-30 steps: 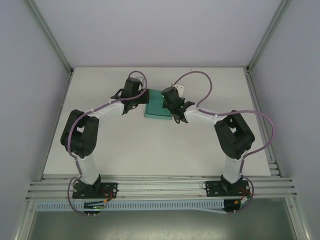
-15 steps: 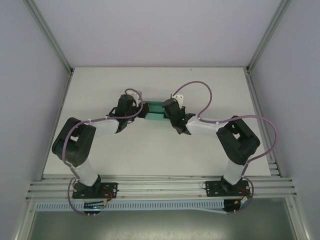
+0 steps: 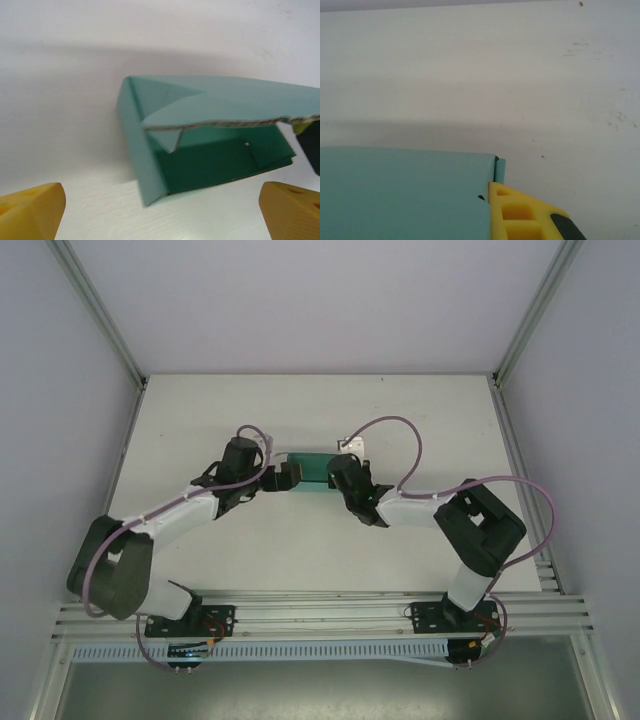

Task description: Assemble paper box

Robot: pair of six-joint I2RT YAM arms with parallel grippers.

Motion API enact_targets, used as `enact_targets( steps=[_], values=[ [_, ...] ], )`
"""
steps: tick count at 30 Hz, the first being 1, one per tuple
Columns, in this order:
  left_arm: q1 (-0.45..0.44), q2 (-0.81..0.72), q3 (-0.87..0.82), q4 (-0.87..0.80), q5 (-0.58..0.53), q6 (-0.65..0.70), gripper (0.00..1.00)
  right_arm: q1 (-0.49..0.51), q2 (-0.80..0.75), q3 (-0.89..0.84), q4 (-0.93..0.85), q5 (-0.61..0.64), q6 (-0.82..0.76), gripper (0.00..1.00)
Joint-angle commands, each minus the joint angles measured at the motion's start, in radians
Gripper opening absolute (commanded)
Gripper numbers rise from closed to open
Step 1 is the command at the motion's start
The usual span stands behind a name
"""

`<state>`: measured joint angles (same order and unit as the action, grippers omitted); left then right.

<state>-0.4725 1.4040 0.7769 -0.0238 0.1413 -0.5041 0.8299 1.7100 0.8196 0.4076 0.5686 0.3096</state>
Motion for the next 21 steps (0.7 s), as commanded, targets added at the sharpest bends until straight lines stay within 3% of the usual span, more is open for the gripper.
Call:
enact_targets(
  steps=[1,6,13,17,21],
  values=[
    [0.0,-0.05,0.075,-0.254,-0.12,-0.066,0.99,0.018,0.015,-0.07,0.03,-0.02,-0.093,0.0],
    [0.023,-0.031,0.238,-0.388,-0.08,-0.099,0.99,0.049,0.023,-0.107,0.14,-0.029,-0.235,0.0],
    [0.151,0.141,0.363,-0.315,0.219,-0.102,0.99,0.067,0.081,-0.182,0.364,-0.068,-0.378,0.0],
    [0.157,0.231,0.364,-0.294,0.264,-0.077,0.98,0.072,0.092,-0.205,0.41,-0.069,-0.393,0.03],
    [0.158,0.264,0.303,-0.268,0.261,-0.081,0.89,0.077,0.085,-0.222,0.416,-0.066,-0.403,0.08]
  ],
)
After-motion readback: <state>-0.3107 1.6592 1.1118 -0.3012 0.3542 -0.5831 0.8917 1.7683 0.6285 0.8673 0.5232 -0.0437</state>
